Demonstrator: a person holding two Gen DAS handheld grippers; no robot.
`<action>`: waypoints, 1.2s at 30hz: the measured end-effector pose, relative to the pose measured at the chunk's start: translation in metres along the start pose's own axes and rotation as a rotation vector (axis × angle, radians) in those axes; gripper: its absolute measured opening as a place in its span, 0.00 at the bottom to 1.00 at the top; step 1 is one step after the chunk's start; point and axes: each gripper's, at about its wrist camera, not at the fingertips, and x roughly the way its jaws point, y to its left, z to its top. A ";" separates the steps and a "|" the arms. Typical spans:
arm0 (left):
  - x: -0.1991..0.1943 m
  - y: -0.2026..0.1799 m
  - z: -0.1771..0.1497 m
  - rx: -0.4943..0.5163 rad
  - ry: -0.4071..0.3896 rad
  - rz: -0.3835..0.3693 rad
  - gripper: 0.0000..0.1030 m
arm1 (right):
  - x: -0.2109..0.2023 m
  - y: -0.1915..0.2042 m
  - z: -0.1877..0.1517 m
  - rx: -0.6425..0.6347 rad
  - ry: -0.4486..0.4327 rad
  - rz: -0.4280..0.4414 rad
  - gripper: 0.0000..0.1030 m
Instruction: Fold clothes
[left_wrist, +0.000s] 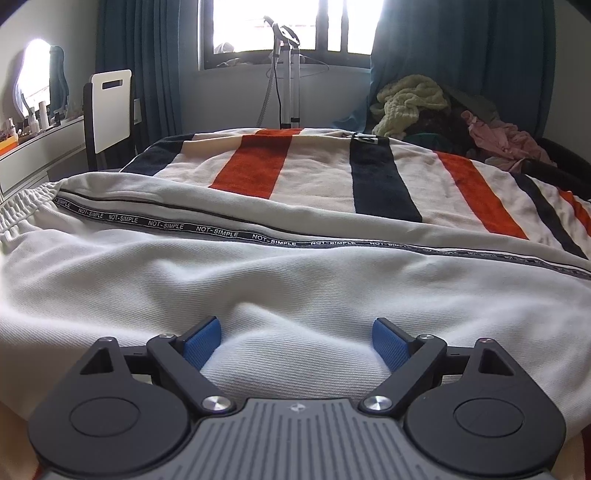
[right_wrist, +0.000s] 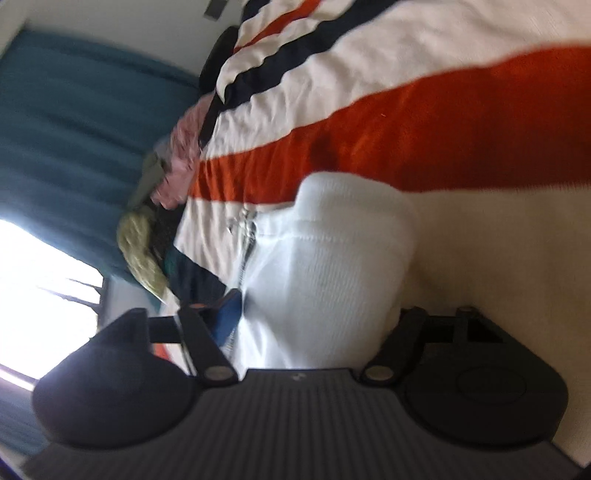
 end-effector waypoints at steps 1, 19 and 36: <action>0.000 0.000 0.000 0.000 0.000 0.000 0.87 | 0.001 0.001 0.000 -0.006 -0.008 -0.013 0.47; -0.011 0.009 0.005 -0.062 -0.018 -0.002 0.88 | -0.080 0.160 -0.103 -0.810 -0.316 0.299 0.28; -0.034 0.051 0.011 -0.370 -0.060 0.056 0.88 | -0.062 0.150 -0.339 -1.514 0.072 0.507 0.28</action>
